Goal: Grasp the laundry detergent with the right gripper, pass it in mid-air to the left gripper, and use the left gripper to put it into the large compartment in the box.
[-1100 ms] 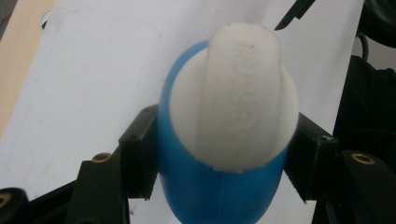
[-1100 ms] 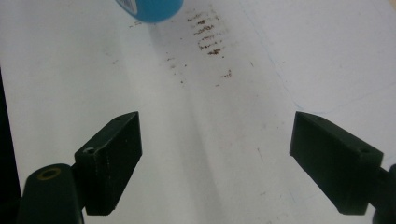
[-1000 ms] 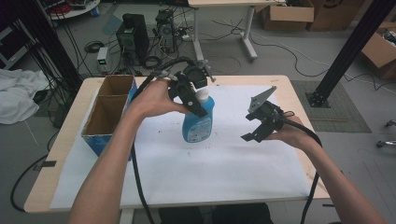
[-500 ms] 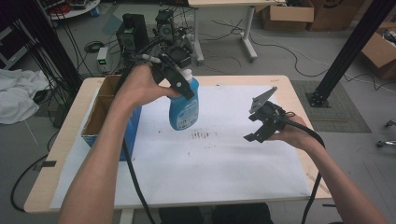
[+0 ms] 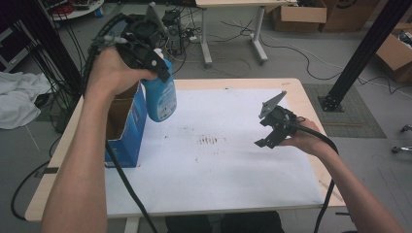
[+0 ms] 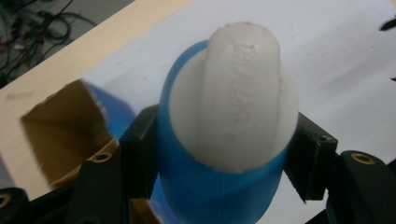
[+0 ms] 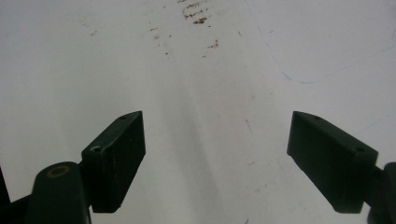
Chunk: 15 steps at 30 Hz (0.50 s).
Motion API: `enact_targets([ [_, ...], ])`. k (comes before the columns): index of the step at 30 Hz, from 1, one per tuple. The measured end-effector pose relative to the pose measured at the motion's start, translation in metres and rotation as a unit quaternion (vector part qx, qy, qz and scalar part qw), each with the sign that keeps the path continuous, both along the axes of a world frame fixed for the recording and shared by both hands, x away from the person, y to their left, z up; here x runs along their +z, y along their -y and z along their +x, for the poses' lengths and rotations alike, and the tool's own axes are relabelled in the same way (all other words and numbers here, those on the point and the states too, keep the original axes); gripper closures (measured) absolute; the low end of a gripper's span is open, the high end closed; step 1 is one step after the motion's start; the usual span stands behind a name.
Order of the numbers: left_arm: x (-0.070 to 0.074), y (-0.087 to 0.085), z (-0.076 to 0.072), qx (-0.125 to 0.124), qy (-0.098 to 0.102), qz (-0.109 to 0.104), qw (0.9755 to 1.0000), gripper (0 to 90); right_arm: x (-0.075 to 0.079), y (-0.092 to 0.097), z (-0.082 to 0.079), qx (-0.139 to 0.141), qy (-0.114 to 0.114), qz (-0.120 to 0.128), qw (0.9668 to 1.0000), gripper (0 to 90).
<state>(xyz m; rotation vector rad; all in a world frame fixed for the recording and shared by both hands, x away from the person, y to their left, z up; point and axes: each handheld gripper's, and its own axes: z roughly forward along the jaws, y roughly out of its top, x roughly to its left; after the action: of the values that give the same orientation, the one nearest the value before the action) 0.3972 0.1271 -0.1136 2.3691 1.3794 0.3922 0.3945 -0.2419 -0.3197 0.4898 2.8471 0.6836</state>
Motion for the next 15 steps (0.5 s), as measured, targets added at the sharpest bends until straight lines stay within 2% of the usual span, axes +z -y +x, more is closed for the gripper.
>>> enact_targets([
  [3,0.008,-0.014,-0.002,0.037,0.005,0.004,0.9993,38.2,0.001,-0.001,0.000,0.002,0.001,0.000,1.0000,19.3],
  [6,0.015,-0.029,-0.004,0.070,0.010,0.009,0.9974,38.3,0.002,-0.002,0.000,0.002,0.004,-0.001,1.0000,19.3],
  [9,0.021,-0.044,-0.008,0.095,0.014,0.003,0.9954,38.3,0.002,-0.003,0.000,0.004,0.007,-0.001,1.0000,19.4],
  [15,0.022,-0.071,-0.014,0.144,0.017,-0.013,0.9894,38.3,0.001,-0.004,0.000,0.003,0.008,-0.005,1.0000,19.5],
])
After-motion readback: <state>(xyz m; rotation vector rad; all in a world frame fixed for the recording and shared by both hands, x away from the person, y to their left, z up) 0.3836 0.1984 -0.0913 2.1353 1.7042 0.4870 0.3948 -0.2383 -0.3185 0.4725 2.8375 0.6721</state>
